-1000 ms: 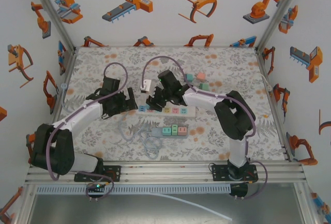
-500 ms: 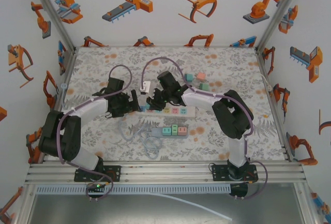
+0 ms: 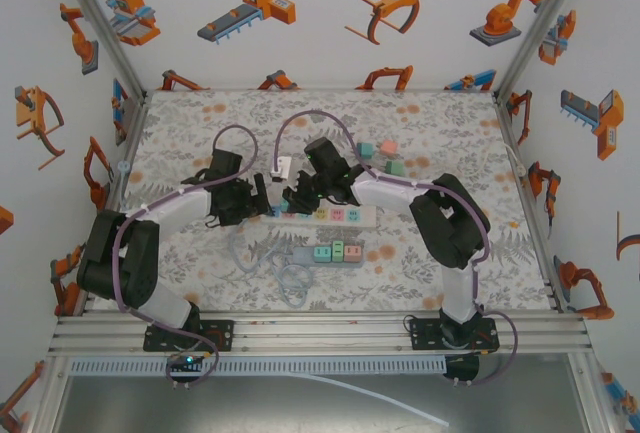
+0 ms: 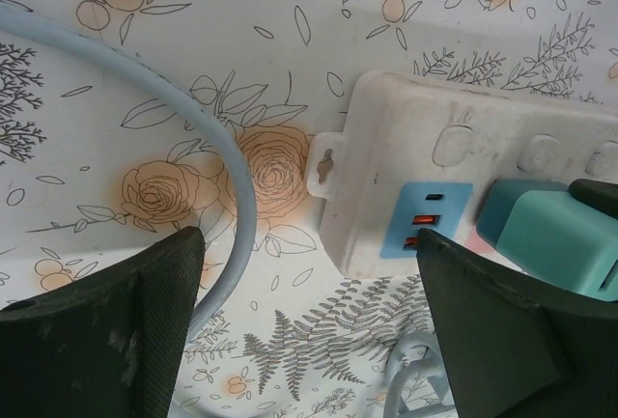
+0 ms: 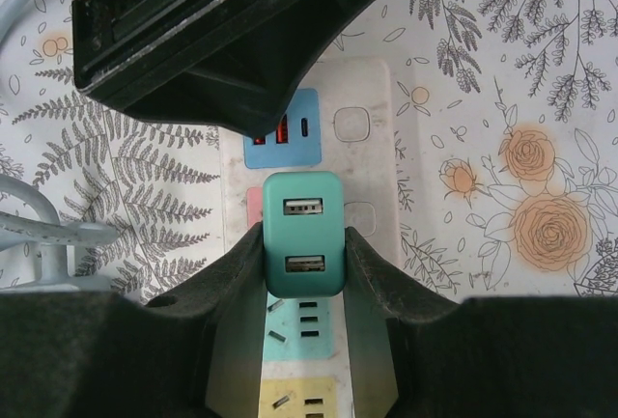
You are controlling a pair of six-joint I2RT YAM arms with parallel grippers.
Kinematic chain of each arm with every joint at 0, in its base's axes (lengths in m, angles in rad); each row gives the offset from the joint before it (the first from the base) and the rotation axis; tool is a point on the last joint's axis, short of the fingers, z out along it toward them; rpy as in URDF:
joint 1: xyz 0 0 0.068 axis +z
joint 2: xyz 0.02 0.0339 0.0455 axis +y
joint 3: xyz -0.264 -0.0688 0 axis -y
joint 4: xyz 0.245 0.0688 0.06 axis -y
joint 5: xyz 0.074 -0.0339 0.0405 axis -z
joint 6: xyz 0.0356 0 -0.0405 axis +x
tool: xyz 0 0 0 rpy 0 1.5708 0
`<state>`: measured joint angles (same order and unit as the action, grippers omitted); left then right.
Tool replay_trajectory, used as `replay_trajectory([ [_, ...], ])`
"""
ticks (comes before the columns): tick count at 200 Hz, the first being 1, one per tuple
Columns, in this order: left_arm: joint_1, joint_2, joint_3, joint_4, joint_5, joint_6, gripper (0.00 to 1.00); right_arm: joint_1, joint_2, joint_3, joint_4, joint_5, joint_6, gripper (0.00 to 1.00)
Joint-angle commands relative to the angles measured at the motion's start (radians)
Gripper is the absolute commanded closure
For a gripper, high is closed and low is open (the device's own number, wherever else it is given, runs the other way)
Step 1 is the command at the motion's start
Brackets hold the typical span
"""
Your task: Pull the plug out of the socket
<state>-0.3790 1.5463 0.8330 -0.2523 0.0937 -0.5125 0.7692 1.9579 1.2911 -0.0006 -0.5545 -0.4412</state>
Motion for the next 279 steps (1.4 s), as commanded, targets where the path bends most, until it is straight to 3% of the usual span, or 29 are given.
replay_trajectory([
  [1,-0.017,0.028,-0.040,-0.050,-0.046,-0.006,0.18,0.008,-0.065,0.002,0.125,-0.064,0.051,0.79],
  [40,-0.027,0.063,-0.055,-0.048,-0.074,-0.004,0.18,0.008,-0.076,-0.018,0.162,-0.070,0.056,0.85],
  [108,-0.038,0.083,-0.048,-0.046,-0.094,-0.008,0.18,0.007,-0.108,-0.045,0.181,-0.065,0.052,0.85],
  [159,-0.042,-0.009,-0.036,-0.062,-0.079,-0.001,0.14,-0.015,-0.184,-0.098,0.250,-0.031,0.113,0.85],
  [201,-0.043,-0.144,0.010,-0.104,-0.053,0.024,0.06,-0.085,-0.283,-0.194,0.495,0.005,0.378,0.85],
  [229,-0.043,-0.249,0.038,-0.115,-0.006,0.042,0.01,-0.148,-0.306,-0.240,0.656,0.135,0.636,0.85],
  [248,-0.045,-0.337,0.033,-0.088,0.088,0.061,0.03,-0.201,-0.298,-0.254,0.677,0.325,0.861,0.84],
  [279,-0.055,-0.517,-0.012,0.007,0.282,0.120,0.03,-0.286,-0.254,-0.276,0.676,0.457,1.110,0.87],
])
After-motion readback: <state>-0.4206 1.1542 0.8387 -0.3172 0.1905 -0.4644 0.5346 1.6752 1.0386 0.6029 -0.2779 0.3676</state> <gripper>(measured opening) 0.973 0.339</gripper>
